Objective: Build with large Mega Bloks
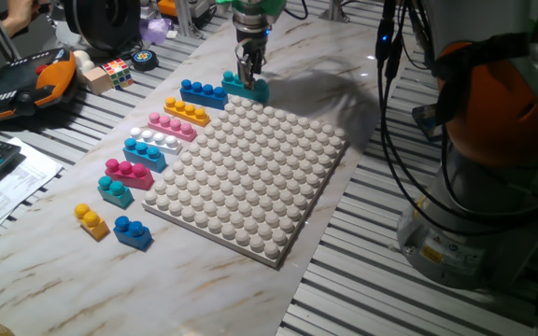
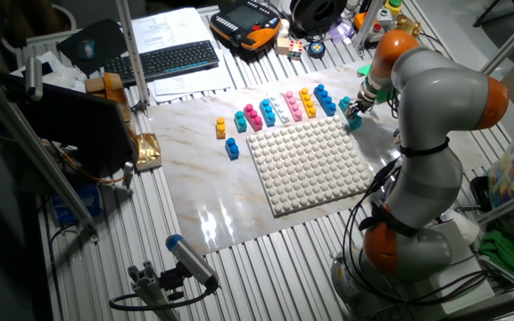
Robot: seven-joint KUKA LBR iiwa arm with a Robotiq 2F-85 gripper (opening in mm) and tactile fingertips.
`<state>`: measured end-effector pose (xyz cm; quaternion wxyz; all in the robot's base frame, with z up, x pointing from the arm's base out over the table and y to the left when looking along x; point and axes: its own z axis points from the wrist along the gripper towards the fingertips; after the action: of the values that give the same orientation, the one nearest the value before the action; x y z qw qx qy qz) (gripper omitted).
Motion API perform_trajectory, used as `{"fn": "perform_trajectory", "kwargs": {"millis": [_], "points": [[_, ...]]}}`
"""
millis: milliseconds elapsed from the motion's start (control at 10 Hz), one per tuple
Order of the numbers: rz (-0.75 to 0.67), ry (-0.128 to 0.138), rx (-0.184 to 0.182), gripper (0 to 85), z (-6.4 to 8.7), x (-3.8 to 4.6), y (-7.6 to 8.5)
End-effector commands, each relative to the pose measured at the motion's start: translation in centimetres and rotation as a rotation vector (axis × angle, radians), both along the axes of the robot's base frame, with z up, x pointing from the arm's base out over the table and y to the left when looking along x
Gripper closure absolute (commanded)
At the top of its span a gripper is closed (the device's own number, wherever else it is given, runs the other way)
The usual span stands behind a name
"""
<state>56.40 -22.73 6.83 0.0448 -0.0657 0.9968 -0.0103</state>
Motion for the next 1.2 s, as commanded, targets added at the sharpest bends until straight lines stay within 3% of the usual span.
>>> {"fn": "perform_trajectory", "kwargs": {"millis": [0, 800, 1100], "points": [[0.003, 0.0, 0.004, 23.0, -0.17, 0.02, 0.02], [0.015, -0.006, 0.009, 26.3, -0.9, 0.19, 0.29], [0.014, -0.008, 0.014, 35.0, -0.88, 0.29, 0.38]]}}
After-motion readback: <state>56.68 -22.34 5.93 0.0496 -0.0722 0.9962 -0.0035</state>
